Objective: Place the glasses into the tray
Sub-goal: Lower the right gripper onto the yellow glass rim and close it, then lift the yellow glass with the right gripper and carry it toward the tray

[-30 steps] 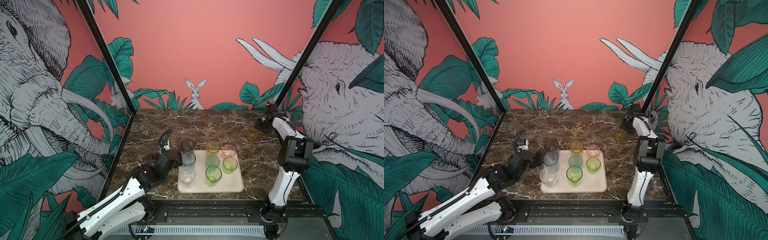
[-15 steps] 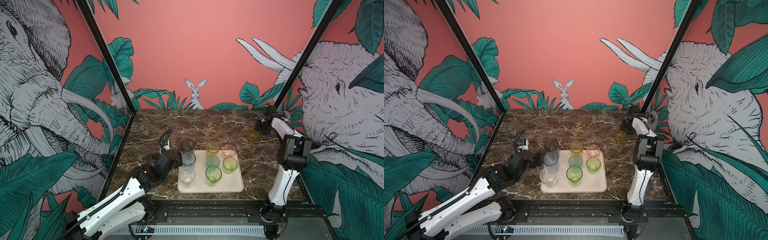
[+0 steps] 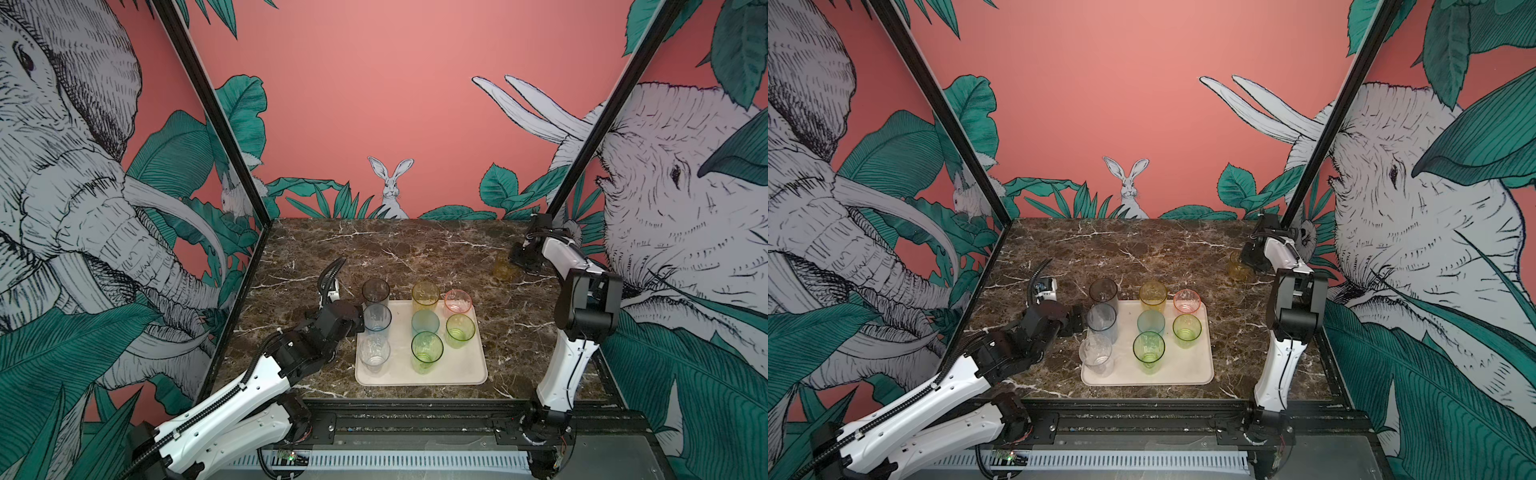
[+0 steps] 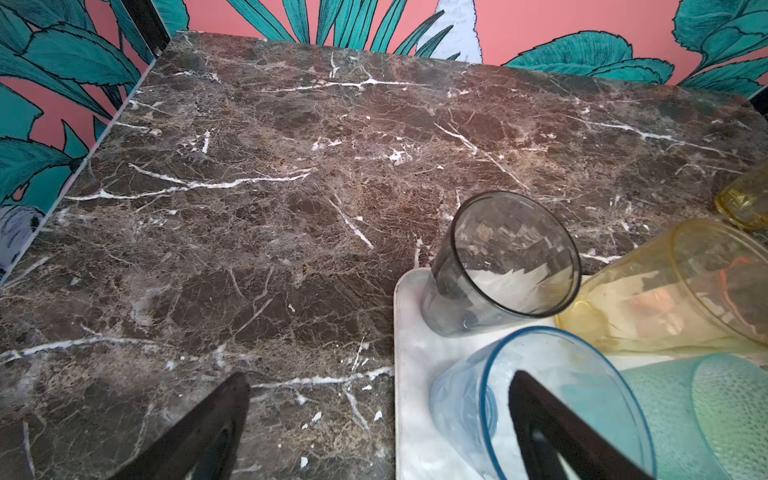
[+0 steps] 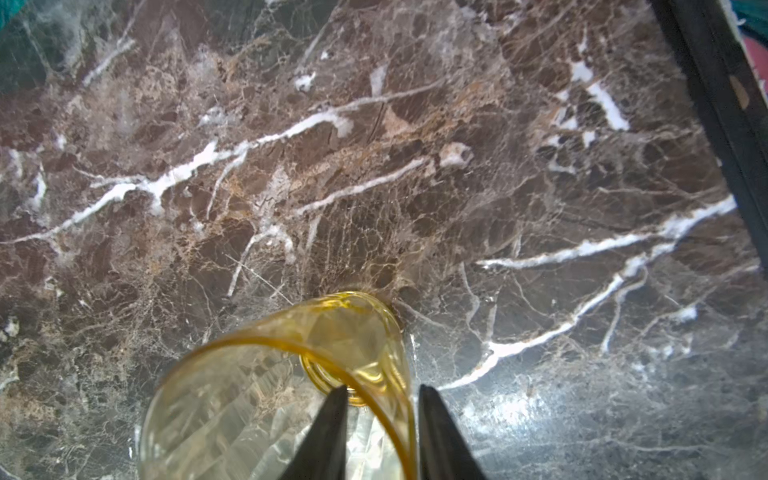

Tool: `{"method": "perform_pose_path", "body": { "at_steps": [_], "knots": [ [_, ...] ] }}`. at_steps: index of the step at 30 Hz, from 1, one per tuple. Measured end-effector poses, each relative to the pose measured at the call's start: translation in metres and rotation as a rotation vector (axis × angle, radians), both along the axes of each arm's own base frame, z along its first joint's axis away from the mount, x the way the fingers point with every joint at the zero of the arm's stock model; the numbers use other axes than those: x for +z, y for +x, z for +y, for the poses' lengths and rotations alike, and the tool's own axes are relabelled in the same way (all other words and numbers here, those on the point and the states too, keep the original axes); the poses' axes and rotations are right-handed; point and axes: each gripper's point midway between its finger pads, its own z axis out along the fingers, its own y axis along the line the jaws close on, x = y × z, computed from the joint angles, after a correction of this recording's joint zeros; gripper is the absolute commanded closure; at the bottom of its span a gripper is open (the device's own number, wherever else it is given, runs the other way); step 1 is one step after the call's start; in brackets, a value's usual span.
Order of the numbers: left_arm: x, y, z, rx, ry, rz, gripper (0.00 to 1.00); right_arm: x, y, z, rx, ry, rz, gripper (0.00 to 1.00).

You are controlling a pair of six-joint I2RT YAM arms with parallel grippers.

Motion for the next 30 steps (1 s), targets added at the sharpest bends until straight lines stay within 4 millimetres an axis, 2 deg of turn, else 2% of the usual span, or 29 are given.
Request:
{"method": "perform_pose_path", "body": {
  "at_steps": [10, 20, 24, 30],
  "knots": [
    [0.000, 0.000, 0.000, 0.000, -0.001, 0.000, 0.02, -0.004, -0.002, 0.007, 0.007, 0.038, 0.007, 0.95],
    [0.000, 0.000, -0.001, 0.002, -0.013, 0.004, 0.02, -0.003, -0.005, 0.013, 0.016, 0.074, 0.004, 1.00],
    [-0.001, -0.001, -0.001, 0.001, -0.015, 0.005, 0.02, 0.007, -0.005, 0.017, 0.026, 0.090, -0.018, 1.00],
    [-0.001, -0.001, -0.001, 0.004, -0.021, 0.006, 0.02, 0.037, -0.014, 0.025, 0.046, 0.116, -0.082, 1.00]
  ]
}}
